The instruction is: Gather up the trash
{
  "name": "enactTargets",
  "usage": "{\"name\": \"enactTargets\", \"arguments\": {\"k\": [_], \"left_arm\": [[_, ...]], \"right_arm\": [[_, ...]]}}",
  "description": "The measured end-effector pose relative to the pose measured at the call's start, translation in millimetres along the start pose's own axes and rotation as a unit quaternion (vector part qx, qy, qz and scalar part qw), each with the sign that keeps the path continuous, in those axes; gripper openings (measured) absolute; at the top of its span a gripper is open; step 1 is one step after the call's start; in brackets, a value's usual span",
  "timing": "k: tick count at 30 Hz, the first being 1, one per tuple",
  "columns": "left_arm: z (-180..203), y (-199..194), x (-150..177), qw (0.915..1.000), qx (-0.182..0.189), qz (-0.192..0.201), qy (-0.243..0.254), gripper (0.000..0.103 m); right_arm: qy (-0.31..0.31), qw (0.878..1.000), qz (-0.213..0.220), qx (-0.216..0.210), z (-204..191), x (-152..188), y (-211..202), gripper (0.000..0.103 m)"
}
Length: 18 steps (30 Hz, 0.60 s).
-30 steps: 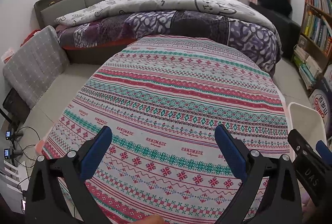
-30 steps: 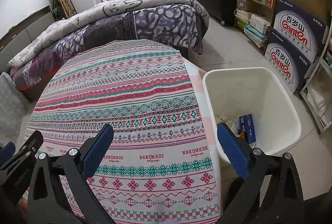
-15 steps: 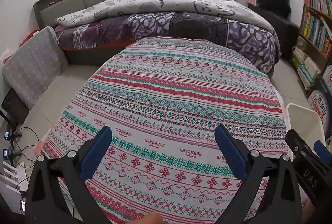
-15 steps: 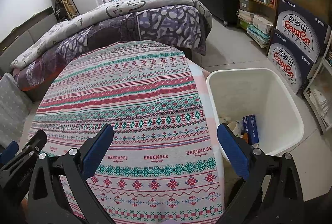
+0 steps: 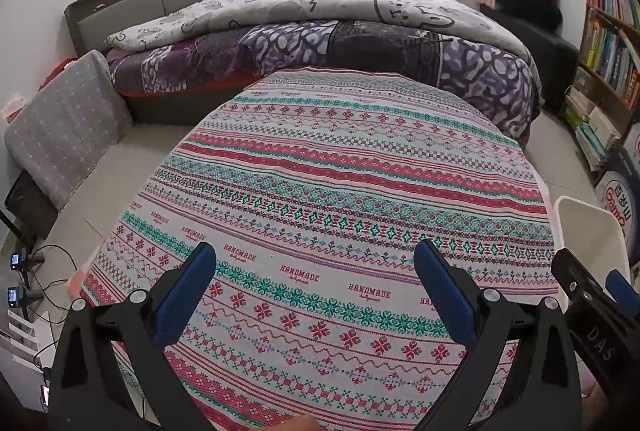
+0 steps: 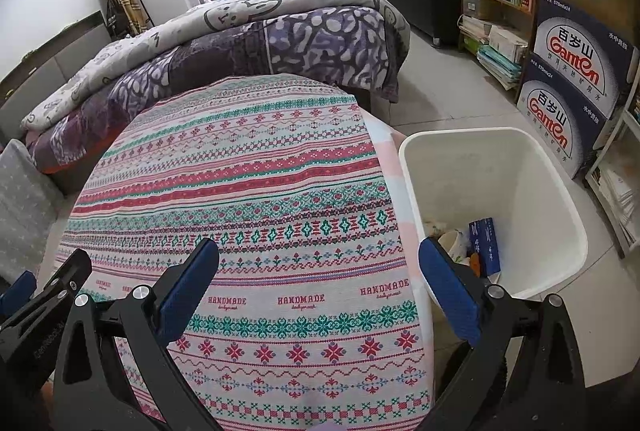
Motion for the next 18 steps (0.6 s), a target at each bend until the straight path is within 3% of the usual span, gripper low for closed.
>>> {"name": "enactTargets", "arguments": {"k": [18], "left_arm": [[-1.9, 4.8, 2.5, 1.0, -0.003, -0.005, 0.0, 0.096]], "right_arm": [[0.0, 1.0, -0.006, -0.001, -1.1, 4.5, 4.6, 0.096]]}}
Point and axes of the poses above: each gripper's, at about its wrist camera, not at the fingertips, and y roughly the way its jaws point, z to its right, x to its underside, the point moved 10 cm from there along y, roughly the way its jaws point, and after that the axes turned 9 degrees about -z, right-handed, at the moved point
